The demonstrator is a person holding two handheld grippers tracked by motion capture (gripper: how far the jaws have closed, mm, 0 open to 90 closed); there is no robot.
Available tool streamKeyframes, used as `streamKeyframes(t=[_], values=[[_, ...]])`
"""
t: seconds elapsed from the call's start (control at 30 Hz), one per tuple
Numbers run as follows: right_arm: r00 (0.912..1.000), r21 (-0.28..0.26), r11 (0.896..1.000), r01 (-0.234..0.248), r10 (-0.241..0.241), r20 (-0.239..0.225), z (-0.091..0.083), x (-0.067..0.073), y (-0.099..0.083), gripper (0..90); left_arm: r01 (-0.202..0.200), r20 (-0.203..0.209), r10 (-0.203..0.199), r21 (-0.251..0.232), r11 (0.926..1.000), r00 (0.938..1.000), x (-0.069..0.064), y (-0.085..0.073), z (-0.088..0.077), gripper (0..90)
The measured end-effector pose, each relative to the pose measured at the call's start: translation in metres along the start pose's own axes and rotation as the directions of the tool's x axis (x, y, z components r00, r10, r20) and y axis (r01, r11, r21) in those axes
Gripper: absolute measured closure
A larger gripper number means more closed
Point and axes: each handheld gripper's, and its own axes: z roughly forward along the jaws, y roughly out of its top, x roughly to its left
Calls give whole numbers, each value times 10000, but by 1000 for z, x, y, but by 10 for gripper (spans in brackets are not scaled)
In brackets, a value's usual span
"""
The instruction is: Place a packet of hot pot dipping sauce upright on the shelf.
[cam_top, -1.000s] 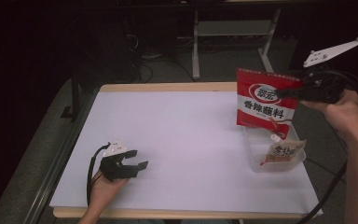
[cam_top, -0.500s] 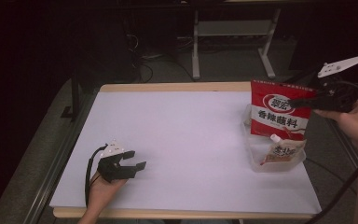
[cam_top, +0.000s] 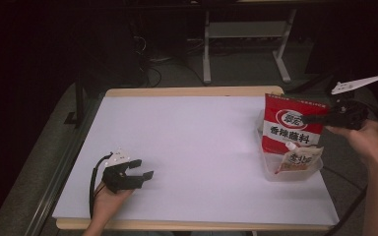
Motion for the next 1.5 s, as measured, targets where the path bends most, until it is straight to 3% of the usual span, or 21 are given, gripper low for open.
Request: streamKeyframes(t=[0.07, 0.1, 0.2, 0.33, 0.57, 0.73, 0.9, 1.13, 1.4, 1.5], values=[[9990, -127, 9989, -441, 442, 41, -4, -4, -4, 720, 61, -8, -61, -61, 10000, 10000, 1, -1, -1, 312], [9990, -127, 9989, -441, 442, 41, -4, -4, -4, 720, 61, -8, -61, -61, 10000, 10000, 1, -1, -1, 312], [9967, -396, 9979, -509, 532, 605, -13, -2, -1, 627, 238, 3, -238, -108, 9997, 9997, 3, -2, -2, 308], [9955, -497, 9978, -445, 484, 809, -21, 3, 10, 580, 189, 31, -189, -23, 9998, 9998, 5, -1, -2, 300], [9958, -489, 9988, 17, 28, 917, -26, 17, 41, 507, 182, 110, -182, -46, 9998, 9998, 4, -1, -1, 296], [9943, -537, 9959, 729, -684, 812, -24, 35, 68, 453, 135, 132, -135, -8, 9999, 9998, 4, -2, 1, 293], [9923, -513, 9912, 1220, -1208, 276, -13, 54, 85, 439, 27, 128, -28, 112, 9999, 9999, 4, -2, 1, 290], [9794, -405, 9808, 1907, -1929, -592, 10, 85, 96, 427, 30, 179, -31, 72, 10000, 9998, 3, -1, 0, 282], [9628, -456, 9736, 2235, -2278, -1455, 31, 112, 103, 411, 31, 170, -31, -14, 10000, 9999, 6, 0, -2, 278], [9602, -350, 9742, 2231, -2258, -1642, 40, 118, 105, 405, 144, 105, -142, -123, 9998, 9998, 6, -1, -4, 276]])
